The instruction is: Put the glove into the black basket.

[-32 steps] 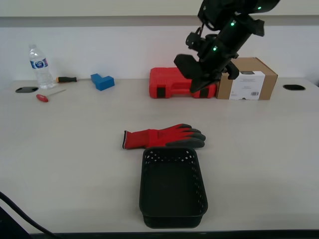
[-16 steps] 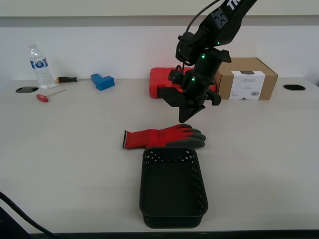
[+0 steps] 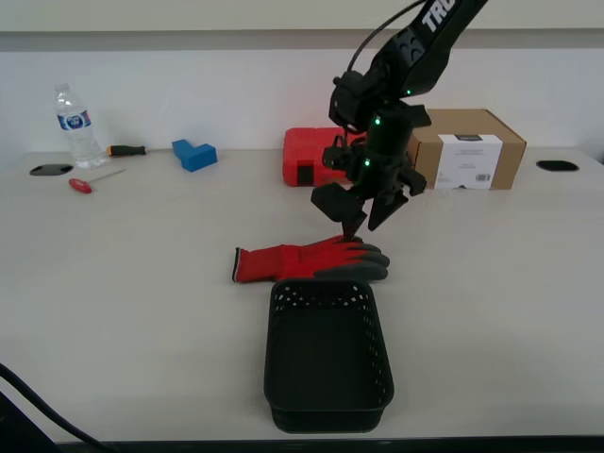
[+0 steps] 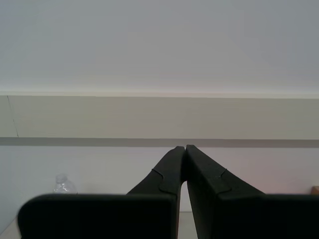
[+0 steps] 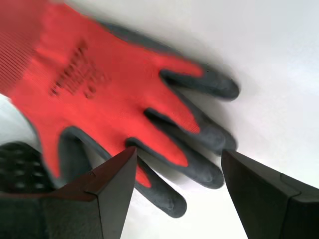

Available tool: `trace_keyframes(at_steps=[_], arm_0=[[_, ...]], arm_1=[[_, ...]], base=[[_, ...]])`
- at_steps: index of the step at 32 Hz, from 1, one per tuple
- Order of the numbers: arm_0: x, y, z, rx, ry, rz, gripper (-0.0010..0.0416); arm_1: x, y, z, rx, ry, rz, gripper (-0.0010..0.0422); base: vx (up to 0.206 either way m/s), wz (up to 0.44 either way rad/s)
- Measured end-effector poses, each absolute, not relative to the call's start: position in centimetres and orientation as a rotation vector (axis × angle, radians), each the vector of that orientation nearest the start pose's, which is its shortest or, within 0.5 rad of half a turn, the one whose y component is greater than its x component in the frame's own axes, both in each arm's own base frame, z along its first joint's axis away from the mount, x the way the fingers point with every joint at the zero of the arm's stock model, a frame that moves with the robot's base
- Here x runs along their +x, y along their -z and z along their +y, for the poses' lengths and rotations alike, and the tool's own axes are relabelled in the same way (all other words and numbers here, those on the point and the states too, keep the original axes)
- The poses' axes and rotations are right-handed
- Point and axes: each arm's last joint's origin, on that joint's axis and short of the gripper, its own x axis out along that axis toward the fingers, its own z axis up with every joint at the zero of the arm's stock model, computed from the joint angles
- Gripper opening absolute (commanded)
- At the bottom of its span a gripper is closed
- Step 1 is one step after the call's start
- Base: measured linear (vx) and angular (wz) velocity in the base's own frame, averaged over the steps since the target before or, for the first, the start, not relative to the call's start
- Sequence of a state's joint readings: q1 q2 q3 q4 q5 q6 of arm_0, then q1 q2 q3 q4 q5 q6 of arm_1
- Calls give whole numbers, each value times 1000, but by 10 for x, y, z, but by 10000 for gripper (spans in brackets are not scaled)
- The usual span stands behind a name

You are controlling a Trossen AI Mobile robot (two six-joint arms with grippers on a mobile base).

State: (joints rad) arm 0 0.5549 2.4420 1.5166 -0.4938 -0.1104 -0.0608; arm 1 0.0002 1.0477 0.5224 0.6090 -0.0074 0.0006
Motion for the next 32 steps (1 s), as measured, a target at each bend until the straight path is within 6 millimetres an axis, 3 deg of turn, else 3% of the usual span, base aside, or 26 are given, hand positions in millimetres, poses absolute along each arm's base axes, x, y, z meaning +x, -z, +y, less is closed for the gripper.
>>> trace_keyframes(at_steps=[3,9,16,21,23,32], arm_0=[[361,5,235,-393,-595,1461,215],[357,23,240,-402,-605,1484,202],[355,25,240,-392,-604,1471,172],[356,24,241,-391,-606,1463,64],[356,24,241,-404,-597,1455,-6],[358,18,242,-400,-604,1430,-2]], arm_1=[[227,-269,0,0,-8,-83,0],[227,-269,0,0,-8,-84,0],[227,-269,0,0,-8,-83,0],[227,-269,0,0,-8,-83,0],[227,-269,0,0,-8,-83,0],[227,-270,0,0,-8,-84,0]], base=[[0,0],[0,0],[0,0],[0,0],[0,0],[0,0]])
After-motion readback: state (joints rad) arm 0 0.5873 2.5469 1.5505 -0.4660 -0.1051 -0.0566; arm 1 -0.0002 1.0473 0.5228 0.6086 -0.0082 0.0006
